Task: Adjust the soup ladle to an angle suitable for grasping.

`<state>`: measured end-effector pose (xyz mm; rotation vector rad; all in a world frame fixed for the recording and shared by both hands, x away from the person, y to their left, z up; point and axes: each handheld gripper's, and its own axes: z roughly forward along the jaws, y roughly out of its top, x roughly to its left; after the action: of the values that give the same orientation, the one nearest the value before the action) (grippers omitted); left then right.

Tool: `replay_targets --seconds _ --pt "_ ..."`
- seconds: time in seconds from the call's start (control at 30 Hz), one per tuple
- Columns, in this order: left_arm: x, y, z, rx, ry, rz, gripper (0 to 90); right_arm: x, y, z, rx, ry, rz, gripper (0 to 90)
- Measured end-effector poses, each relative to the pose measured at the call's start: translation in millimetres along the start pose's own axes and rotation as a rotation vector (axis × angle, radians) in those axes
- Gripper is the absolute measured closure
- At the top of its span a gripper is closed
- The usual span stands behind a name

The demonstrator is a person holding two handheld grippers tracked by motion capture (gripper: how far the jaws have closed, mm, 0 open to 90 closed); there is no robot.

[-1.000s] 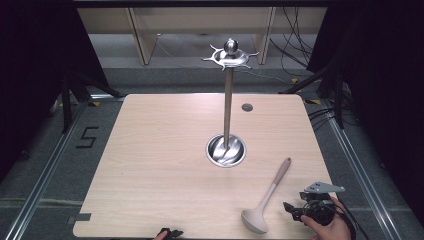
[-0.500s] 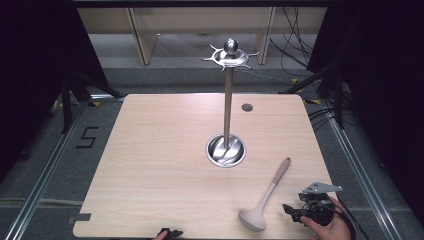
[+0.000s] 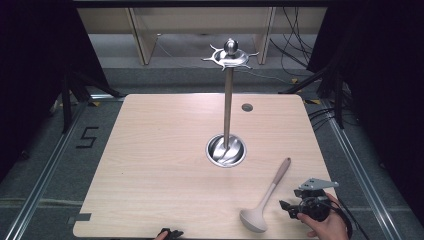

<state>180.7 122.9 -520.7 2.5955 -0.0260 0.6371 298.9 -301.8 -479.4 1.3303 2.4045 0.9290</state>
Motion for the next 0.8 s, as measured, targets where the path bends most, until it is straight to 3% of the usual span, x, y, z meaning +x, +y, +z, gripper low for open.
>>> replay_targets --seconds 0.1,0.33,0.37,0.4,0.43,0.47,0.57,0.63,0.73,0.8 --pt "0.1 0.1 0.2 0.002 -0.001 0.000 15.0 -0.4 3.1 2.9 -0.012 -0.016 -0.015 32.9" --pt "0.7 -0.3 1.1 0.000 -0.008 -0.007 15.0 -2.3 22.2 8.5 -0.002 -0.023 0.015 33.3" --pt "1.2 0.1 1.4 0.002 -0.020 0.002 15.0 -0.1 27.3 7.7 0.072 -0.025 0.081 33.3" --pt "1.2 0.1 1.4 0.002 -0.020 0.002 15.0 -0.1 27.3 7.7 0.072 -0.025 0.081 33.3" --pt "-0.2 -0.1 0.7 -0.002 0.004 -0.007 15.0 -0.3 34.2 10.3 0.080 0.005 0.125 33.1" --pt "0.0 0.2 0.6 -0.002 0.002 -0.005 15.0 -2.4 35.4 12.3 0.071 0.008 0.105 32.7" --pt "0.4 0.6 0.0 0.003 -0.003 -0.004 15.0 -2.9 41.1 17.4 0.074 0.005 0.116 32.1" --pt "-0.3 0.3 0.0 -0.004 0.003 -0.006 15.0 -2.5 49.2 27.6 0.098 -0.042 0.136 32.0" --pt "-0.1 0.4 -0.2 -0.007 0.007 -0.004 14.9 -2.9 51.6 36.9 0.107 -0.052 0.133 32.0" --pt "0.1 0.5 -0.2 -0.009 0.006 -0.009 15.0 -5.9 56.4 39.6 0.159 -0.038 0.144 31.7"
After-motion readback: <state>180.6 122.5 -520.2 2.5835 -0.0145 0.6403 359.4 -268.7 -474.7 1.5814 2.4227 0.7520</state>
